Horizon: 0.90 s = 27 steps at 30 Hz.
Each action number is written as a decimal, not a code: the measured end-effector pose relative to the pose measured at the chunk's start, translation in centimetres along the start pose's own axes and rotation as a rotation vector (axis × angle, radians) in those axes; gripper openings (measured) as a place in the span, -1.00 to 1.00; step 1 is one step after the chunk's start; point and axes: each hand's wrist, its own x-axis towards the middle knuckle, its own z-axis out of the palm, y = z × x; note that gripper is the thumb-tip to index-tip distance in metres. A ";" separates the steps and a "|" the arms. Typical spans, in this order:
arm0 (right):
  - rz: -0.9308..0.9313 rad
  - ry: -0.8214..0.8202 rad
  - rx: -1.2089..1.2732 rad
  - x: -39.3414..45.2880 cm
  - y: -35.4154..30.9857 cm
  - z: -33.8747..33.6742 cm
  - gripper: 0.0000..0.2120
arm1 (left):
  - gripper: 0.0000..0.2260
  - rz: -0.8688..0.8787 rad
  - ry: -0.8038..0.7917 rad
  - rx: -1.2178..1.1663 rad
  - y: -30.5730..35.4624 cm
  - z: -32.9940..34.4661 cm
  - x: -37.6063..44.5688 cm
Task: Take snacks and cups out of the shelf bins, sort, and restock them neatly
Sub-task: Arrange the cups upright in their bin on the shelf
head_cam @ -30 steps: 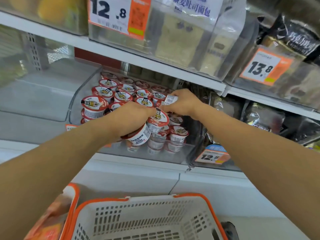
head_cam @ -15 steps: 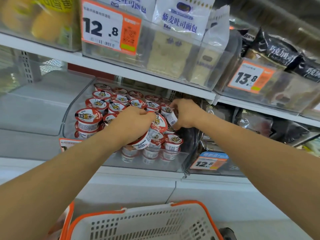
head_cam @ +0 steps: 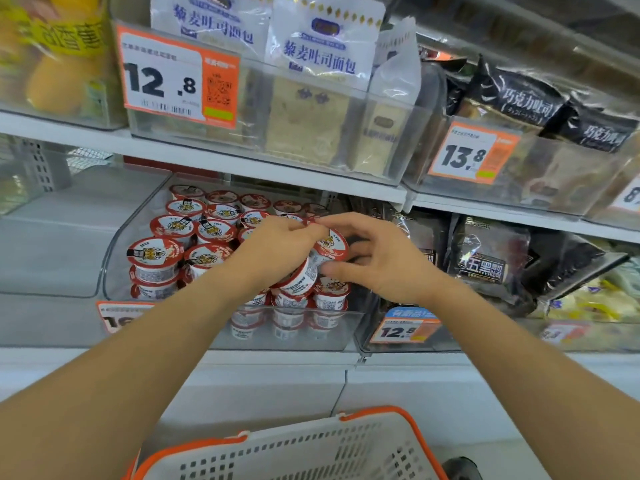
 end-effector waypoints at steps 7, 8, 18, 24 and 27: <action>0.049 0.310 -0.356 -2.0 5.2 0.7 -0.61 | -0.66 -0.003 -0.022 0.182 1.0 0.2 1.1; 0.052 0.321 -0.415 -2.2 5.7 0.9 -0.60 | -0.67 0.009 -0.038 0.252 0.9 0.2 1.3; -0.228 0.335 -0.683 -1.6 8.9 2.5 -0.62 | -0.47 0.285 -0.042 0.803 -0.6 -0.7 3.3; -0.255 0.245 -0.652 -1.4 9.1 2.9 -0.62 | -0.39 0.330 -0.098 0.834 -2.0 -0.9 3.0; -0.232 0.216 -0.645 -1.3 9.0 2.7 -0.62 | -0.43 0.397 -0.112 0.858 -2.8 -1.1 2.7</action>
